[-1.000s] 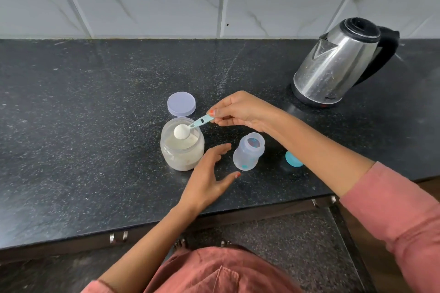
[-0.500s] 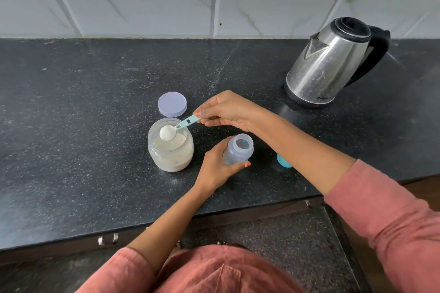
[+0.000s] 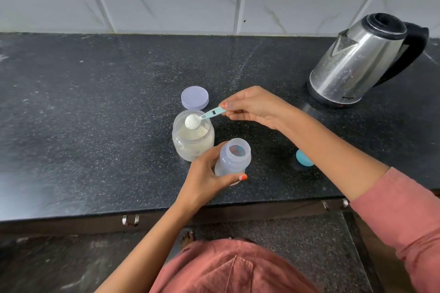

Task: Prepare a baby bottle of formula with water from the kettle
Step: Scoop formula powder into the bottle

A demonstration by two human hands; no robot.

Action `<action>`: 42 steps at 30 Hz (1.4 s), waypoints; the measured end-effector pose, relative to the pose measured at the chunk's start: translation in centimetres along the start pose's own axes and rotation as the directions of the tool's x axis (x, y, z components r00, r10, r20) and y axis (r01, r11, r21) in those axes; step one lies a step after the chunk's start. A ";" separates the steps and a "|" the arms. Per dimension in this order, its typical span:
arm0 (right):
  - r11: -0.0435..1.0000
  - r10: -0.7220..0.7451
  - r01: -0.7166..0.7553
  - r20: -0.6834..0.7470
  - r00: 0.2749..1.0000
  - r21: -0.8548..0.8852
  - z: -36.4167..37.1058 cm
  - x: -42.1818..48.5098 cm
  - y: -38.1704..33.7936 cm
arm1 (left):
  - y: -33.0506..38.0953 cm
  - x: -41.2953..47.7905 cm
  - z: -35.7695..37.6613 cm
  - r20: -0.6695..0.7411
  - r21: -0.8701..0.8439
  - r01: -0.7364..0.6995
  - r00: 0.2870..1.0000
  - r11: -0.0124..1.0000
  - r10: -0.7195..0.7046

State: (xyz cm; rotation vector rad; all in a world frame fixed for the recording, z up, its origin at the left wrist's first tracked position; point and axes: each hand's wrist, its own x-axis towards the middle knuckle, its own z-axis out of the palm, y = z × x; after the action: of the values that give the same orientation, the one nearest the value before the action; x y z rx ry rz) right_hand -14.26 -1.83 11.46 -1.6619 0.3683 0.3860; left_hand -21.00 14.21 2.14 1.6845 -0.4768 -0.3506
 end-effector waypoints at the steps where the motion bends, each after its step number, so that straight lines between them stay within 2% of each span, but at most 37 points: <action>1: 1.000 0.000 0.000 -0.004 1.000 0.006 0.0 0.0 0.1 | 0.2 -0.4 -0.5 -0.028 -0.010 -0.006 1.000 1.000 0.006; 7: 1.000 0.003 -0.003 -0.023 1.000 0.023 0.4 -0.1 1.2 | 1.0 -2.8 -3.5 -0.179 0.004 -0.043 0.983 0.999 0.043; 14: 0.999 0.026 -0.024 -0.058 0.998 0.037 0.9 0.1 2.2 | 1.1 -4.1 -6.6 -0.347 -0.015 -0.006 0.938 1.000 0.001; 20: 0.997 0.044 -0.038 -0.092 0.995 0.074 0.8 -0.2 2.5 | 1.5 -3.8 -8.6 -0.436 0.061 0.024 0.900 0.998 0.005; 27: 0.966 0.006 0.027 -0.127 0.992 0.258 1.1 -1.4 1.9 | 1.5 -2.6 -9.4 -0.465 0.210 0.079 0.885 0.975 0.028; 35: 0.925 -0.113 0.173 -0.190 0.975 0.337 1.6 -3.2 0.7 | 1.6 -1.6 -9.4 -0.443 0.222 0.084 0.896 0.972 0.024; 38: 0.918 -0.165 0.225 -0.201 0.966 0.328 2.1 -3.7 0.6 | 2.1 -1.3 -9.4 -0.431 0.239 0.068 0.902 0.969 0.043; 42: 0.917 -0.278 0.326 -0.216 0.936 0.232 2.7 -4.1 0.7 | 2.6 -0.9 -9.3 -0.407 0.244 0.048 0.911 0.969 0.057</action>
State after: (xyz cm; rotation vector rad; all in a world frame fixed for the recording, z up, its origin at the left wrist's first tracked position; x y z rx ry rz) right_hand -18.34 0.87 12.39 -1.4626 0.2747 -0.0470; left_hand -17.55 22.28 6.24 1.9389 -0.2135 0.0798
